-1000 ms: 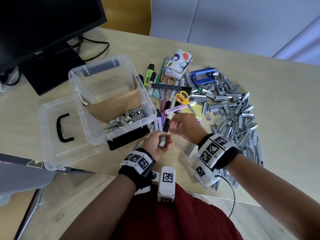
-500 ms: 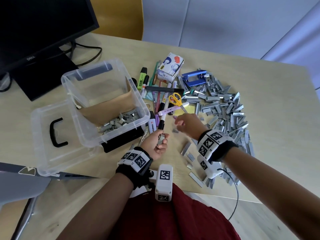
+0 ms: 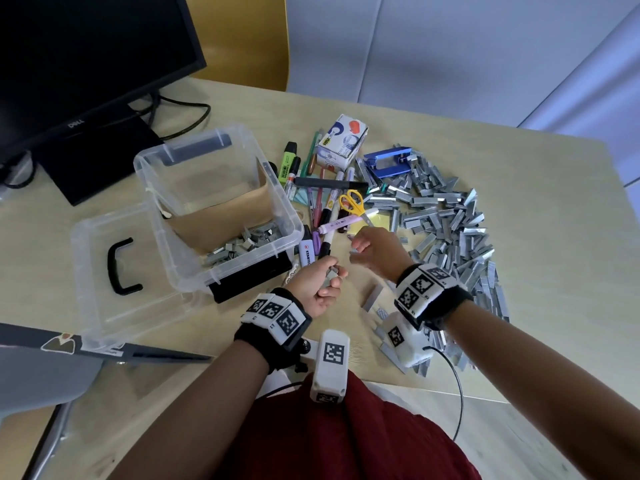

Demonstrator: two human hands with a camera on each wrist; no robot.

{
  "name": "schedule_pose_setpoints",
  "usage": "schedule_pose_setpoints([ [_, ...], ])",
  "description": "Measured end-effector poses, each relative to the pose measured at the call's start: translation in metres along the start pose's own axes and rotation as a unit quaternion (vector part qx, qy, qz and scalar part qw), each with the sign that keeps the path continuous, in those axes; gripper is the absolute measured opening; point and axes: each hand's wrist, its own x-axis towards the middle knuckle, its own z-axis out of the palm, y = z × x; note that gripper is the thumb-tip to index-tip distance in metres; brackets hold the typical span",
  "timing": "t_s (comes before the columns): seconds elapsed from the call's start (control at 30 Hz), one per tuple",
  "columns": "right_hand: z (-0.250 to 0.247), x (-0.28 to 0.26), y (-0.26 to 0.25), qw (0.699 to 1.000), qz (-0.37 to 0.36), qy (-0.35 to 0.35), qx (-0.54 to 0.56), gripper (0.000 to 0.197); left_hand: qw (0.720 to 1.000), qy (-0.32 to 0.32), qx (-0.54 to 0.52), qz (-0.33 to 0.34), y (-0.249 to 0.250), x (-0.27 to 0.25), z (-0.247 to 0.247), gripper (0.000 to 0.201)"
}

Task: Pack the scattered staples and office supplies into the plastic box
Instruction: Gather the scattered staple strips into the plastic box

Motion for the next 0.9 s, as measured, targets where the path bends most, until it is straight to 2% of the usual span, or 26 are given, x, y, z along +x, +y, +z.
schedule_pose_setpoints([
  [0.07, -0.009, -0.005, 0.001, 0.986, 0.047, -0.020, 0.160, 0.006, 1.000, -0.007, 0.003, 0.000, 0.003, -0.001, 0.003, 0.034],
  [0.13, -0.017, -0.012, 0.006, 0.942, 0.096, -0.036, 0.319, 0.014, 1.000, -0.012, 0.002, -0.003, 0.004, -0.001, 0.004, 0.035],
  [0.2, -0.023, -0.018, 0.012, 0.901, 0.147, -0.036, 0.406, 0.021, 1.000, -0.014, 0.002, -0.008, 0.005, -0.001, 0.005, 0.035],
  [0.23, -0.025, -0.020, 0.015, 0.899, 0.165, -0.032, 0.406, 0.023, 1.000, -0.013, 0.003, -0.010, 0.005, 0.000, 0.006, 0.035],
  [0.27, -0.026, -0.022, 0.018, 0.916, 0.160, -0.028, 0.366, 0.024, 1.000, -0.013, 0.003, -0.011, 0.005, 0.000, 0.006, 0.034],
  [0.3, -0.027, -0.025, 0.021, 0.951, 0.131, -0.032, 0.277, 0.025, 1.000, -0.012, 0.005, -0.012, 0.005, 0.000, 0.007, 0.034],
  [0.33, -0.026, -0.028, 0.025, 0.984, 0.081, -0.040, 0.151, 0.022, 1.000, -0.011, 0.008, -0.013, 0.004, 0.001, 0.007, 0.034],
  [0.37, -0.024, -0.032, 0.028, 0.998, 0.025, -0.051, 0.013, 0.014, 1.000, -0.012, 0.013, -0.014, 0.004, 0.002, 0.008, 0.034],
  [0.4, -0.021, -0.035, 0.030, 0.992, -0.027, -0.068, -0.099, 0.006, 1.000, -0.012, 0.019, -0.015, 0.003, 0.002, 0.010, 0.034],
  [0.47, -0.011, -0.040, 0.036, 0.961, -0.094, -0.111, -0.236, 0.023, 0.999, -0.014, 0.024, -0.017, 0.003, 0.003, 0.013, 0.033],
  [0.57, 0.001, -0.042, 0.036, 0.935, -0.111, -0.122, -0.314, 0.027, 0.999, -0.022, 0.034, -0.020, 0.003, 0.003, 0.018, 0.033],
  [0.63, 0.006, -0.041, 0.035, 0.935, -0.109, -0.104, -0.322, 0.023, 0.999, -0.027, 0.036, -0.021, 0.002, 0.003, 0.020, 0.033],
  [0.7, 0.005, -0.039, 0.036, 0.962, -0.075, -0.068, -0.255, 0.019, 0.999, -0.021, 0.035, -0.022, 0.001, 0.004, 0.021, 0.033],
  [0.77, -0.001, -0.037, 0.037, 0.996, -0.007, -0.013, -0.088, 0.014, 0.999, -0.014, 0.036, -0.023, 0.001, 0.005, 0.021, 0.033],
  [0.8, -0.006, -0.037, 0.038, 0.999, 0.032, 0.007, 0.030, 0.008, 0.999, -0.013, 0.037, -0.023, 0.001, 0.006, 0.022, 0.034],
  [0.83, -0.012, -0.039, 0.038, 0.983, 0.072, 0.008, 0.168, 0.008, 0.999, -0.012, 0.035, -0.024, 0.001, 0.007, 0.022, 0.034],
  [0.87, -0.018, -0.042, 0.038, 0.944, 0.114, -0.001, 0.309, 0.013, 0.999, -0.011, 0.031, -0.026, 0.001, 0.007, 0.022, 0.034],
  [0.9, -0.023, -0.045, 0.040, 0.888, 0.145, -0.019, 0.436, 0.010, 0.999, -0.009, 0.027, -0.028, 0.001, 0.008, 0.023, 0.034],
])
